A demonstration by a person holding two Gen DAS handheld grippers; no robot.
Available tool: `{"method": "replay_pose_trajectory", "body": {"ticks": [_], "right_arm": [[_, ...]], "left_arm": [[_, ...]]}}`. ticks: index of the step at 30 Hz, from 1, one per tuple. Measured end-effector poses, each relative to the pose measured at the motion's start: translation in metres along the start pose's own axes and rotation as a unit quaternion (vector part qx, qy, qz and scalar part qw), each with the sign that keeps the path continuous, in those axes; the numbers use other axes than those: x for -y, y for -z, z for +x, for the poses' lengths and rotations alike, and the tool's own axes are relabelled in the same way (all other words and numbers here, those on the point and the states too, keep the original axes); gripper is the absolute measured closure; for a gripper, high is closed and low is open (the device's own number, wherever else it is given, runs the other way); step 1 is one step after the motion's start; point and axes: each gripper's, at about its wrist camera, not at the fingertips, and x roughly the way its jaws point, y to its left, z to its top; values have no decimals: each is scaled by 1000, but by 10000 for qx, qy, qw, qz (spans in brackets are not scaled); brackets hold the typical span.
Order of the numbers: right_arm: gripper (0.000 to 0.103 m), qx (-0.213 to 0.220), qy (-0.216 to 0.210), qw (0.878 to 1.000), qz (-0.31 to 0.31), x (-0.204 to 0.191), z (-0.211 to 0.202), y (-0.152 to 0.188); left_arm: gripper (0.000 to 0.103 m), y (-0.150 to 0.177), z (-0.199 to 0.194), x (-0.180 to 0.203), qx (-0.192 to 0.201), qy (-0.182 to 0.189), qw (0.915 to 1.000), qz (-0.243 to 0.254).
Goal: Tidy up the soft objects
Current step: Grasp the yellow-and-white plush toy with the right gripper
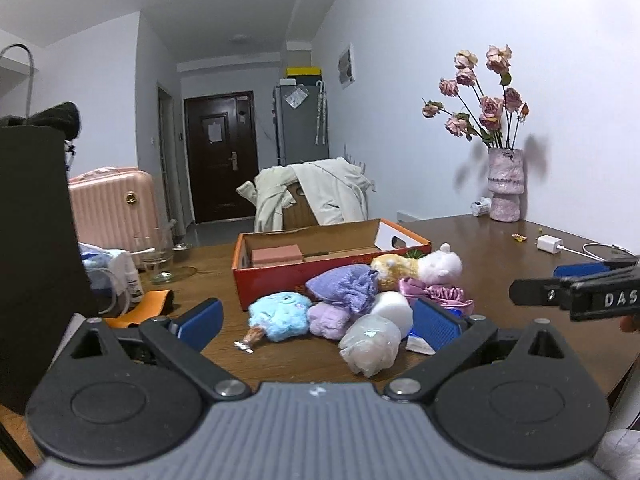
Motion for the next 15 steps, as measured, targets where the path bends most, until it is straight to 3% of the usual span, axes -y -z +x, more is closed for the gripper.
{"method": "replay_pose_trajectory", "body": {"ticks": [2,7,12,15], "right_arm": [[14,-100,77,9999,39,7,8,1],[14,-176,234,9995,100,30,25,-4],[15,-179,474,9986,170,57,49,-18],[15,-254,373,9986,279,70,70,-25]], "left_arm": [[1,-4,12,6,11,161,9999,-32],[19,-26,58,34,36,879,9961,-108],[47,-39,134,62,-583,1098,9922,-76],[50,-40,175,65,-1004,1246,9864,-367]]}}
